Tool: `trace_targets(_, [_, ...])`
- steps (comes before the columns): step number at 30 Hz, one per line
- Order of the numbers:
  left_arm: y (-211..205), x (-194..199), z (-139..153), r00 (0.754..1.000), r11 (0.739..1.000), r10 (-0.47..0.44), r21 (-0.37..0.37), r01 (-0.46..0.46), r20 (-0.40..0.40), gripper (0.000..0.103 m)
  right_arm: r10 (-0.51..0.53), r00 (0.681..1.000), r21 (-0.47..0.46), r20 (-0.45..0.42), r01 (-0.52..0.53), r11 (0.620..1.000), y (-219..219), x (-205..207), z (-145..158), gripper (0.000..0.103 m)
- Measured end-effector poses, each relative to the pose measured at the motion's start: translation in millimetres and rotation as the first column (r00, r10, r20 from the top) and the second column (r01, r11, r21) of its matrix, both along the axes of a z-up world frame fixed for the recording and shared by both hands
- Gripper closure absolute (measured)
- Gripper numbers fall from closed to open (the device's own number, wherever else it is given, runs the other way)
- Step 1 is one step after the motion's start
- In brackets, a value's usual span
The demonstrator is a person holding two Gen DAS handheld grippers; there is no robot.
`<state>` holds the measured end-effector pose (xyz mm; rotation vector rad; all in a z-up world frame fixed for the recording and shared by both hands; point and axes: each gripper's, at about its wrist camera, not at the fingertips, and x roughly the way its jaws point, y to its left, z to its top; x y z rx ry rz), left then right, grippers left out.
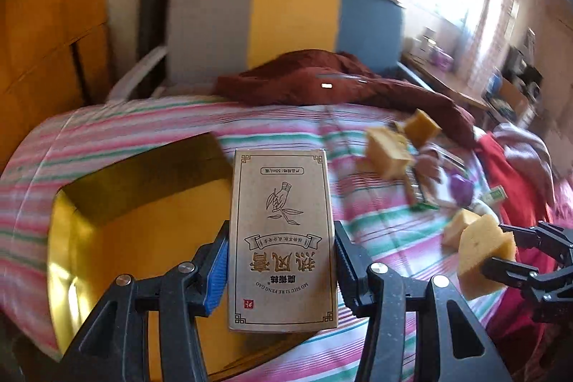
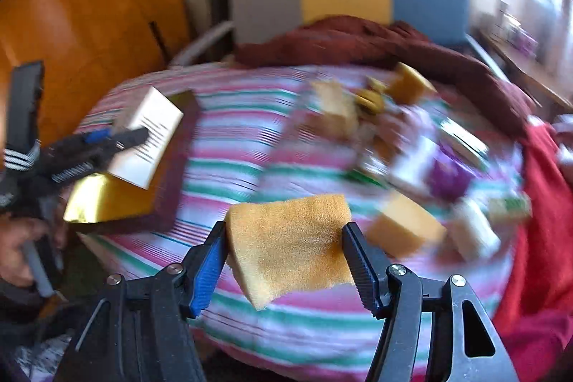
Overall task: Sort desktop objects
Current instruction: 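Place the white box in the gold tray with the left gripper while the right gripper drops the sponge there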
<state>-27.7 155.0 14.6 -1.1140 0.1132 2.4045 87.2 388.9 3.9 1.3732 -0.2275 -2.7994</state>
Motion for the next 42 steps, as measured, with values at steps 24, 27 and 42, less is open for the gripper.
trace_targets(24, [-173,-110,-52,0.906,0.908,0.418,-0.057,-0.415,0.069,0.029,0.3,0.95,-0.206,0.09,-0.277,0.939,-210,-204,-35,0.037])
trace_targets(27, [-182,-106,-46,0.896,0.898,0.44,-0.014,-0.44,0.061,0.023,0.233,0.971,-0.289,0.063,-0.206,0.935,-212,-227,-30,0.027])
trace_targets(42, [-186,-38,-27,0.899,0.896,0.438,0.074,-0.437,0.009,0.024,0.214,0.976,-0.233,0.024,-0.203,0.951,-210,-195,-33,0.005])
